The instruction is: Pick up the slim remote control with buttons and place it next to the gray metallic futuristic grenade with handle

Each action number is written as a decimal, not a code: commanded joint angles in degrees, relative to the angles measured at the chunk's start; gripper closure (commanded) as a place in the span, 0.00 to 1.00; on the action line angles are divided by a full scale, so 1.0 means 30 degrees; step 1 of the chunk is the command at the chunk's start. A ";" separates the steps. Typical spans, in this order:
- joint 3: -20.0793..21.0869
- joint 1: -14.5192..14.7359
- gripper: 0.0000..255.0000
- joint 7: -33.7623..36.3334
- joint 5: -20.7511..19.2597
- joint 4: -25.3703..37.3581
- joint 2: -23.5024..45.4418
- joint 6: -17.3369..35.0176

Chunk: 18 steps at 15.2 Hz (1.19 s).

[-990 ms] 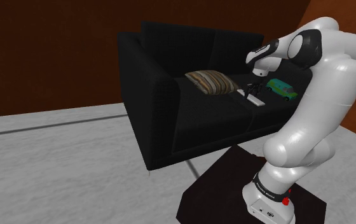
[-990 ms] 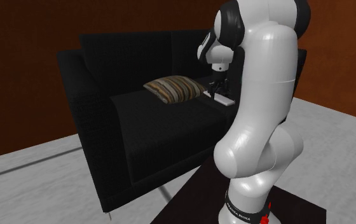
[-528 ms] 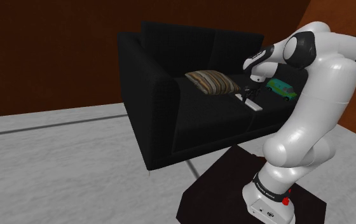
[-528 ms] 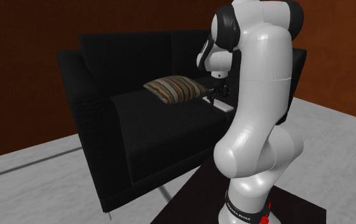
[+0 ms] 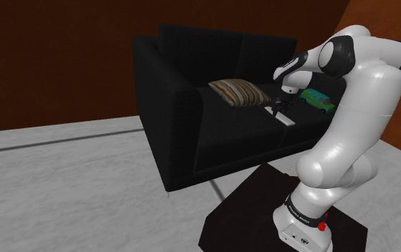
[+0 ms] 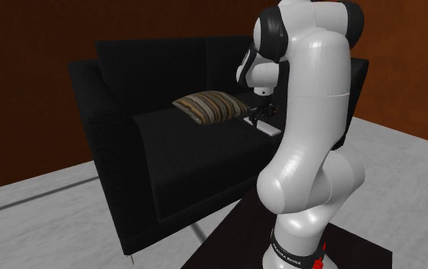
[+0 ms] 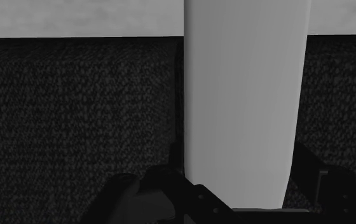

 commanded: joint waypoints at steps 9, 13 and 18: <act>-0.0123 0.0140 0.00 0.0368 -0.0543 0.0808 -0.1011 -0.1725; -0.0136 0.0162 0.00 0.0451 -0.0664 0.1058 -0.1244 -0.2187; -0.0136 0.0162 0.00 0.0451 -0.0663 0.1059 -0.1243 -0.2187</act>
